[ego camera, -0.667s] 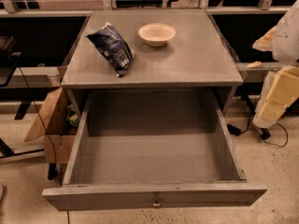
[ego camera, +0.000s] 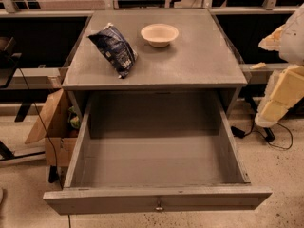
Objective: Place blue chip bag into top drawer
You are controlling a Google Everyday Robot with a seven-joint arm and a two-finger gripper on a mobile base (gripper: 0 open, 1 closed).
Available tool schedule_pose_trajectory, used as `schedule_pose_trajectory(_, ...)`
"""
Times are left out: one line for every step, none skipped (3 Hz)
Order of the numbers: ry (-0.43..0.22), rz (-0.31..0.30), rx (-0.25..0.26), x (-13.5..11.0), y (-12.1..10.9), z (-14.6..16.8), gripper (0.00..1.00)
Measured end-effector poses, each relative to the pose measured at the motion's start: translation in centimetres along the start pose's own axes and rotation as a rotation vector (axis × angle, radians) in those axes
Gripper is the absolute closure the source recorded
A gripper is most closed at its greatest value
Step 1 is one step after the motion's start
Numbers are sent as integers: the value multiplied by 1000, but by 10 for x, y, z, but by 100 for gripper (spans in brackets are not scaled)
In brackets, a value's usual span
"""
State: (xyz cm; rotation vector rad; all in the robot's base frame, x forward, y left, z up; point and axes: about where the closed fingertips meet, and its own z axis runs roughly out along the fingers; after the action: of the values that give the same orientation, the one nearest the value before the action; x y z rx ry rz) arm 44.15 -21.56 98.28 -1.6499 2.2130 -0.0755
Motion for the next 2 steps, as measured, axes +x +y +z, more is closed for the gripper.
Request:
schedule_pose_trajectory(-134,117,33,-16,-23,-3,0)
schedule_pose_trajectory(-261,211,58,-50,-56,-5,0)
